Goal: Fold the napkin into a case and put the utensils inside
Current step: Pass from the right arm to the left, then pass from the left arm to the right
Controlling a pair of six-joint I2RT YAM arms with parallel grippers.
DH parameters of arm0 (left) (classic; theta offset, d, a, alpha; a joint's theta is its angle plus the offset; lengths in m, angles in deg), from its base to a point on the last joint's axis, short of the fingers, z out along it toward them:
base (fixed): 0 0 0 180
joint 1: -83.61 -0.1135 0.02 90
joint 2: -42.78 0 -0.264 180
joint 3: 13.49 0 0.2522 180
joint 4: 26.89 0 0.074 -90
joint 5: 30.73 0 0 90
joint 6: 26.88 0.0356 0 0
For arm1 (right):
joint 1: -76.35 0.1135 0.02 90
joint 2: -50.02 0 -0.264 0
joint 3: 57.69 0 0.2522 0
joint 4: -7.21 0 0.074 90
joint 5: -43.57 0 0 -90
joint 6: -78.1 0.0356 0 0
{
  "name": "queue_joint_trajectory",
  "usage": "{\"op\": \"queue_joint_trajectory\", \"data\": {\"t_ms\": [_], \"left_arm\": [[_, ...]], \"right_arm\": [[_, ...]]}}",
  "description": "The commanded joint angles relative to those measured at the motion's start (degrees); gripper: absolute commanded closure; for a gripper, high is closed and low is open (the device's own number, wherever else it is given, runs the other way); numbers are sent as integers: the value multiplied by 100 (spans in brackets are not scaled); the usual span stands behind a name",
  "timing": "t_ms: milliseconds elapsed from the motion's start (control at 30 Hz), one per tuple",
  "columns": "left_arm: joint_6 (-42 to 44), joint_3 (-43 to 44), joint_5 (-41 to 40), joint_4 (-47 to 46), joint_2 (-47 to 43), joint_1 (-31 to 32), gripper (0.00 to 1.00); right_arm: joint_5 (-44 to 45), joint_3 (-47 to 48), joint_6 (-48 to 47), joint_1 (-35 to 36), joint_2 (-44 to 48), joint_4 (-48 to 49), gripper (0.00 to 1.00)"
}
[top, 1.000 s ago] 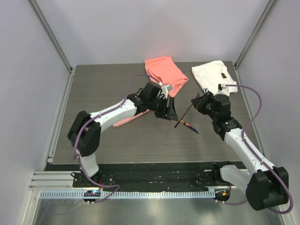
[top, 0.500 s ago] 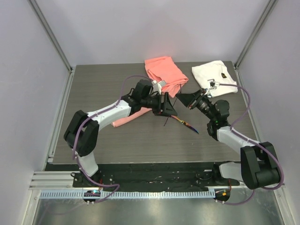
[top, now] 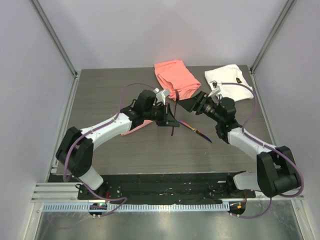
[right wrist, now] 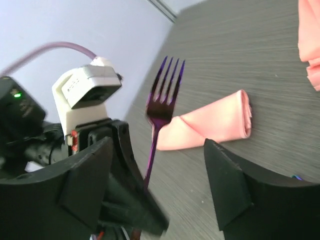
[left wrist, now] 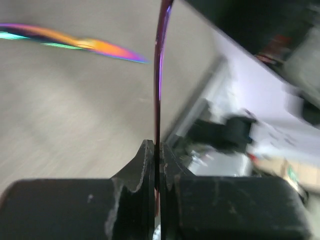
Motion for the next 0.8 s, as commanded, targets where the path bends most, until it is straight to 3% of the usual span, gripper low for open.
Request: {"op": "queue_joint_trajectory", "data": {"t_ms": [0,67,133,267,467,767], "left_arm": [[1103,565,-3434,2004,-563,299,100],[1412,611,-4045,2472,-589,406,100],[1631,541,-4275,2517,-668,494,100],[1869,541,-4496,2753,-747,538,100],[2045,382,-4434,2569,-959,573,100],[1957,435,-4206,2570,-835,591,100]], "right_arm": [[1138,1207,-1566,460,529,-3431,18],[1235,1769,-1908,477,239,-4419,18],[973,1990,-2067,486,107,-4392,19],[523,2491,-2366,548,-402,-4373,35],[180,2975,-2174,793,-1009,-4250,23],[320,2808,-1497,1119,-1142,-3213,21]]}}
